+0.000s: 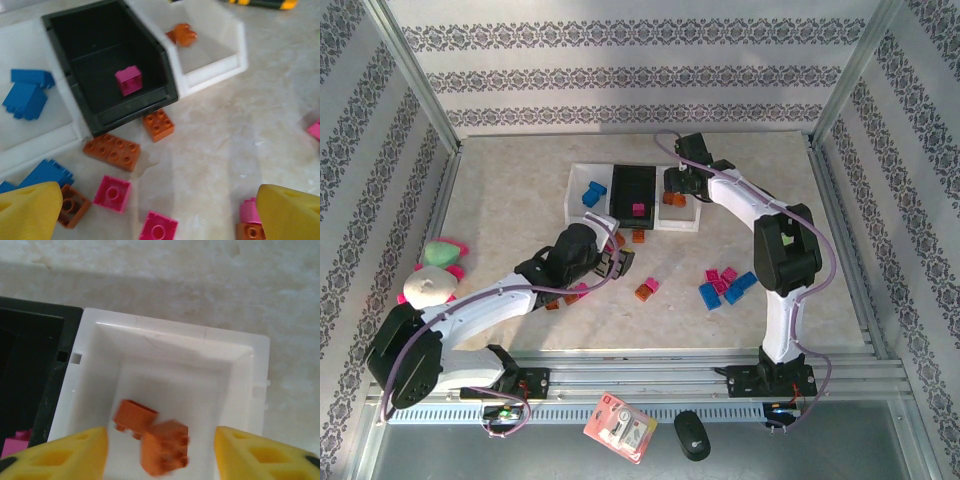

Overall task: Sort the legos into containers by color
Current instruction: Place the lego in the container, then pick up the lego from the middle-left of the table.

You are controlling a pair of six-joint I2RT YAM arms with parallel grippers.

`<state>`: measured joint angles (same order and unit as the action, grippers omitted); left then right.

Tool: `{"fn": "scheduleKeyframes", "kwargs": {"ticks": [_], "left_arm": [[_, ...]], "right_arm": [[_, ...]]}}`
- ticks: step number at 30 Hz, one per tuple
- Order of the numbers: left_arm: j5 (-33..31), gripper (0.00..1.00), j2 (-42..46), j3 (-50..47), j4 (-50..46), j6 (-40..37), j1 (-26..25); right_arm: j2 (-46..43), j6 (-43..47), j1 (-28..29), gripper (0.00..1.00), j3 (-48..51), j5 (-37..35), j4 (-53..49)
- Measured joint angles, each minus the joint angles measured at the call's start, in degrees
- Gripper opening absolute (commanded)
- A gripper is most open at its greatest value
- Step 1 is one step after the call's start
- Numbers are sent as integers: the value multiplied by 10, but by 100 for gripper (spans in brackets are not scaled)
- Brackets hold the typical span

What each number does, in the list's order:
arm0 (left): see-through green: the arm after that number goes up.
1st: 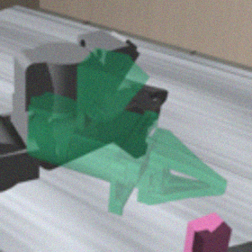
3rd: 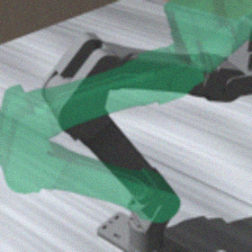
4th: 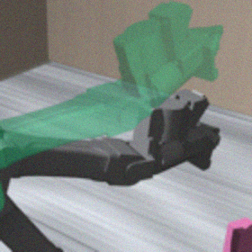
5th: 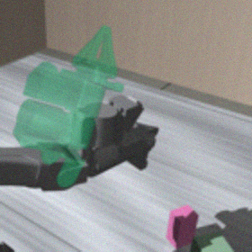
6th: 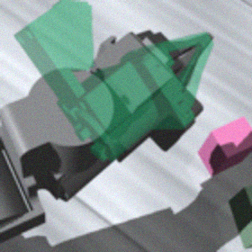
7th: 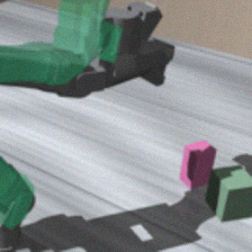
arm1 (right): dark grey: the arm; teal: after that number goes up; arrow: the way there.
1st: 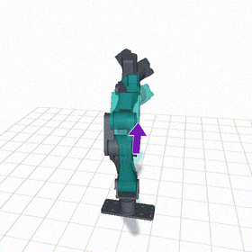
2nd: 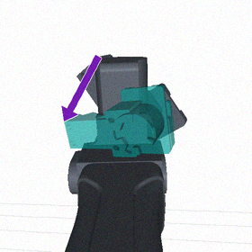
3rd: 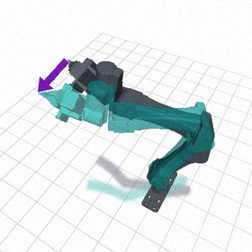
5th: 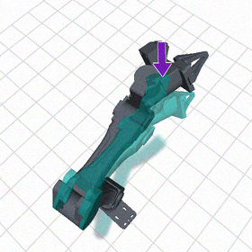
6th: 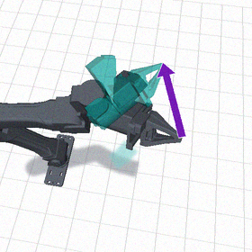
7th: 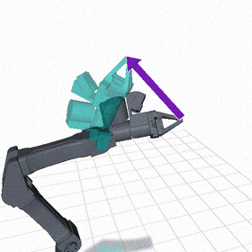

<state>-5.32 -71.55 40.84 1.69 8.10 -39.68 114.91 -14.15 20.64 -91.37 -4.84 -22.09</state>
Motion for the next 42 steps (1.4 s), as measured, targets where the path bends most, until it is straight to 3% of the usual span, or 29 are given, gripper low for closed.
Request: {"fn": "scheduleKeyframes", "kwargs": {"ticks": [6,12,16,23,29,35,42], "left_arm": [[-35,99,-37,24,-65,58,39],[-41,100,-72,47,-140,135,62],[-29,95,-102,57,-200,179,82],[24,77,-166,100,-297,225,87],[80,63,-202,104,-329,219,87],[98,53,-207,105,-359,200,87],[111,35,-205,103,-377,181,87]], "right_arm": [[-126,27,5,83,82,14,16],[-289,46,55,85,189,17,29],[-346,42,88,85,246,22,33],[-354,34,92,85,276,23,33],[-353,32,92,86,277,23,34],[-343,32,93,85,276,23,34],[-337,27,94,86,276,22,35]]}}
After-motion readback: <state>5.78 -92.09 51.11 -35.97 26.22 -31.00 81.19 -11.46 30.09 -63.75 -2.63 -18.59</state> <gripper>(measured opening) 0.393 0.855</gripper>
